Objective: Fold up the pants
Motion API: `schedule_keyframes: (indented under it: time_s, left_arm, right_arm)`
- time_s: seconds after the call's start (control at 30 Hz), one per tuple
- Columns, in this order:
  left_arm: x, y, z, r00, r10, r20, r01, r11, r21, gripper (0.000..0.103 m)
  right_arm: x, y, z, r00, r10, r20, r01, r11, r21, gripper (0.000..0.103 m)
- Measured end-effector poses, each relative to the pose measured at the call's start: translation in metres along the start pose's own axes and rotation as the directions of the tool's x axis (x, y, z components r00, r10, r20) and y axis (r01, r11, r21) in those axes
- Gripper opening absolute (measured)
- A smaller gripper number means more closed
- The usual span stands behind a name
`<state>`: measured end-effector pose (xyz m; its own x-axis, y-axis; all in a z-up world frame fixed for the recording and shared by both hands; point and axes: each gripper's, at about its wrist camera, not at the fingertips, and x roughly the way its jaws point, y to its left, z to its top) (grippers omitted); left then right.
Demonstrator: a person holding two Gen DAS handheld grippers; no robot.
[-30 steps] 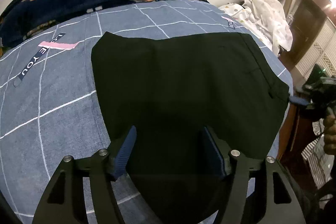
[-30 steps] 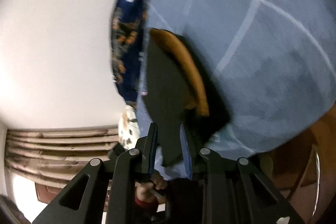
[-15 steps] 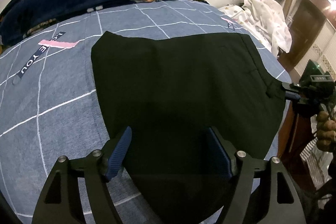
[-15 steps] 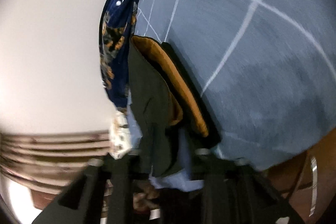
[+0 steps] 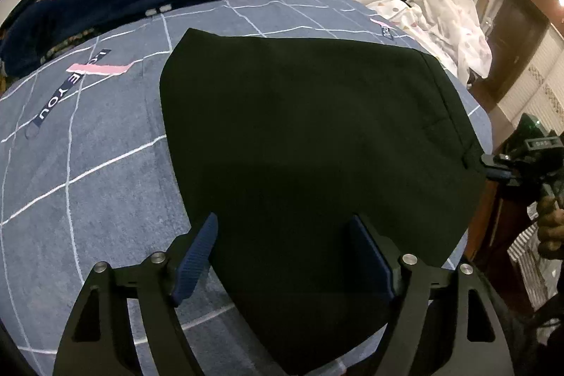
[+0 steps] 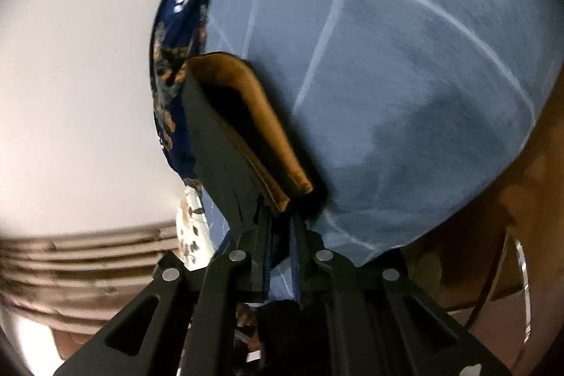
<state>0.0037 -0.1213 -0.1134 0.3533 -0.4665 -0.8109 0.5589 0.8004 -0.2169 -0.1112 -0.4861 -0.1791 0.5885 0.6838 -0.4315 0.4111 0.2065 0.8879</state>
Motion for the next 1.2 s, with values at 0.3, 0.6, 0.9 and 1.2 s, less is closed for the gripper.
schedule_keyframes:
  time_s: [0.3, 0.6, 0.9, 1.2]
  left_arm:
    - [-0.001, 0.000, -0.001, 1.000, 0.005, 0.000, -0.005, 1.000, 0.007, 0.082]
    - [0.000, -0.001, -0.002, 1.000, 0.005, -0.001, -0.005, 1.000, 0.007, 0.082]
    - [0.000, -0.001, -0.002, 1.000, 0.006, 0.000, -0.006, 1.000, 0.008, 0.083]
    - [0.000, -0.003, -0.002, 1.000, 0.005, 0.000, -0.005, 1.000, 0.010, 0.086]
  right_arm:
    - [0.003, 0.020, -0.001, 0.994, -0.106, 0.025, 0.108, 0.993, -0.048, 0.008]
    - [0.001, 0.038, -0.005, 0.974, -0.213, 0.077, 0.219, 0.971, -0.091, 0.012]
    - [-0.005, 0.045, -0.003, 0.973, -0.205, 0.103, 0.216, 0.970, -0.110, 0.027]
    - [-0.016, 0.051, 0.002, 0.973, -0.193, 0.125, 0.210, 0.969, -0.134, 0.051]
